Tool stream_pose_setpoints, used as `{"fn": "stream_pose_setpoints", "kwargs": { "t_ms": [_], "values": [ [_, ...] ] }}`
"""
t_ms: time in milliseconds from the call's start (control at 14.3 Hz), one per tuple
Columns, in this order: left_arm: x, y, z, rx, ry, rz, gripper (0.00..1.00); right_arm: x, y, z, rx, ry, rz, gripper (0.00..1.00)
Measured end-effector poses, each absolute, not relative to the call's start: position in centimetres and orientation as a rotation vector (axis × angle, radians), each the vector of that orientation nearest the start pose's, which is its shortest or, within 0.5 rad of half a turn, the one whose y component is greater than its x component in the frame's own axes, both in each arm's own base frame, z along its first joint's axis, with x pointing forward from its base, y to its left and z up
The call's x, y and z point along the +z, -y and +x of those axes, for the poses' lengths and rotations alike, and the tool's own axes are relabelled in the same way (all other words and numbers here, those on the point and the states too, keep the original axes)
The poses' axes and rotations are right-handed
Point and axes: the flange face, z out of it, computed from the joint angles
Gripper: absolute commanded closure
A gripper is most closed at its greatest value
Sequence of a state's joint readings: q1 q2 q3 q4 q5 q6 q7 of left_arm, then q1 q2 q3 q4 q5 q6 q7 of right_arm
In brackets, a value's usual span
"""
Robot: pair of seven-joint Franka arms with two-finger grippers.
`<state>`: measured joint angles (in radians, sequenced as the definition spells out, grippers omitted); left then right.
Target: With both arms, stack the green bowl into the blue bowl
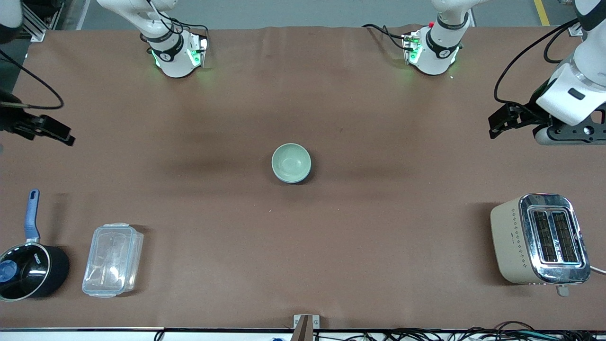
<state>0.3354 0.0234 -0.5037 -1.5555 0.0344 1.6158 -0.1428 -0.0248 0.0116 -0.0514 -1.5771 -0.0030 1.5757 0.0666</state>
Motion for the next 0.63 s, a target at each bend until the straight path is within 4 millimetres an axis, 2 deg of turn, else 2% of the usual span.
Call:
{"fn": "stream_pose_setpoints", "kwargs": {
  "t_ms": [209,349,628],
  "values": [
    [62.8,8.5,55.5,-0.034,-0.063,-3.12,0.0,64.5,3.7,54.9,0.003,-0.185,-3.139,0.0],
    [62.8,8.4,55.4,-0.023,-0.074,-3.118,0.0,65.6,3.2,54.9,-0.03,-0.169,-3.14,0.0],
    [64.0,8.2,55.5,-0.062,-0.071,-3.121,0.0,65.8,3.2,54.8,-0.01,-0.115,-3.142,0.0]
  ]
}}
